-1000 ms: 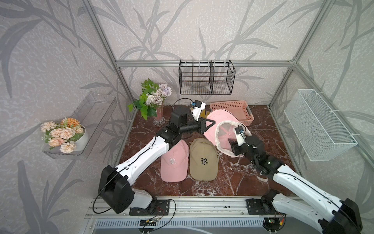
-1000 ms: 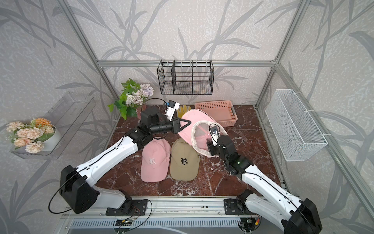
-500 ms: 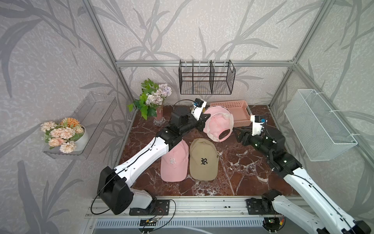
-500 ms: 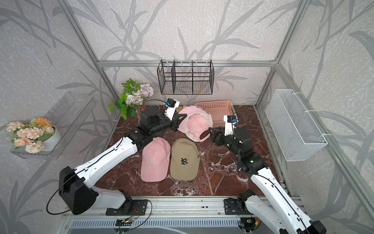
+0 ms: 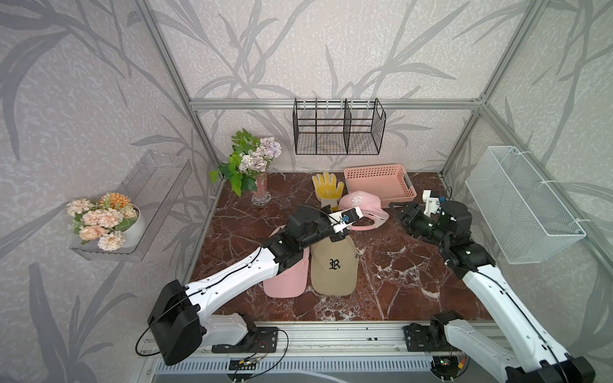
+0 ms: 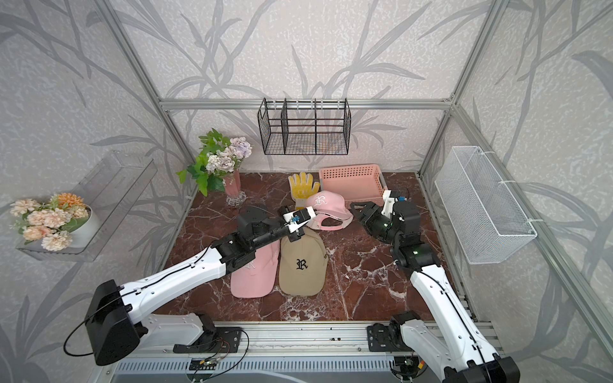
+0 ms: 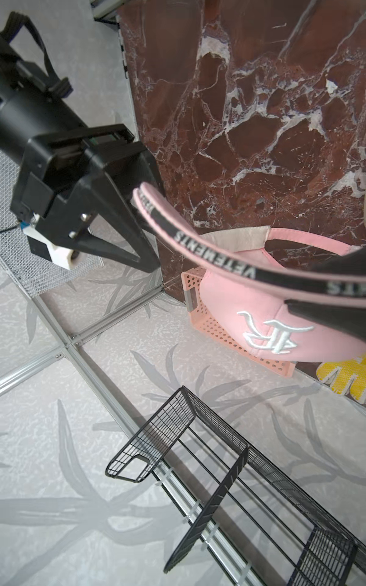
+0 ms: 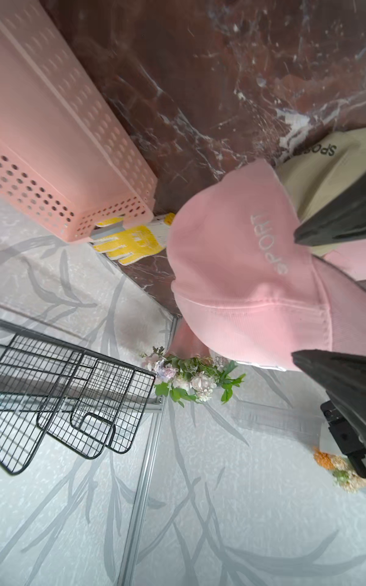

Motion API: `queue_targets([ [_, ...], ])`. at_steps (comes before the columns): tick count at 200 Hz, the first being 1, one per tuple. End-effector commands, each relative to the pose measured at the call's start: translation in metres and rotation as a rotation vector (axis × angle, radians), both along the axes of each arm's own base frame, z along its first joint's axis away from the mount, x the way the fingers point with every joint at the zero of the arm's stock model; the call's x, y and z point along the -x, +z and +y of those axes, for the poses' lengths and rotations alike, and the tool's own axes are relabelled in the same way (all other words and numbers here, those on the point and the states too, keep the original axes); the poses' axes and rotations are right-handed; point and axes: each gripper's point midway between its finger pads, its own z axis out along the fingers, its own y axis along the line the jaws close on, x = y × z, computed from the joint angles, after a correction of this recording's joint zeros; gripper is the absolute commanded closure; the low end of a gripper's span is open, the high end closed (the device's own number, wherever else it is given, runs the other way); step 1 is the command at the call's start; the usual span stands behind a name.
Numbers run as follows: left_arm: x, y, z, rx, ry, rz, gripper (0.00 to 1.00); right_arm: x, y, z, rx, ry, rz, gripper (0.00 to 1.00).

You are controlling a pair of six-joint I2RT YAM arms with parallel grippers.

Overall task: Turn the baseball cap inside out
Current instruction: Place the baseball cap at the center of the board.

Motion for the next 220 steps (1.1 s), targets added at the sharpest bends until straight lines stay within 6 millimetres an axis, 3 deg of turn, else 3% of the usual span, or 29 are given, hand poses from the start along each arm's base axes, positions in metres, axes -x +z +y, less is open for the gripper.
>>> queue_targets([
  [1, -0.003, 0.033, 0.004, 0.028, 0.036, -0.17, 1.0, -0.003, 0.003, 0.01, -0.122, 0.028, 0.03, 0.46],
  [42, -0.007, 0.035, 0.007, 0.036, 0.08, -0.197, 1.0, -0.006, -0.006, 0.01, -0.116, 0.02, 0.052, 0.46],
  [141, 0.005, 0.021, -0.012, 0.009, 0.025, -0.2, 1.0, -0.017, -0.017, 0.018, -0.173, 0.044, 0.075, 0.57],
  [176, 0.009, 0.014, -0.023, 0.001, -0.004, -0.191, 1.0, -0.018, -0.014, 0.018, -0.183, 0.043, 0.059, 0.72],
  [193, 0.015, 0.014, -0.028, 0.01, -0.03, -0.185, 1.0, -0.018, -0.014, 0.018, -0.176, 0.043, 0.052, 0.85],
  [208, 0.021, 0.015, -0.031, 0.018, -0.053, -0.18, 0.91, -0.018, -0.016, 0.014, -0.162, 0.026, 0.047, 1.0],
  [220, 0.027, 0.016, -0.031, 0.022, -0.076, -0.174, 0.85, -0.018, -0.015, 0.01, -0.141, 0.012, 0.027, 1.0],
])
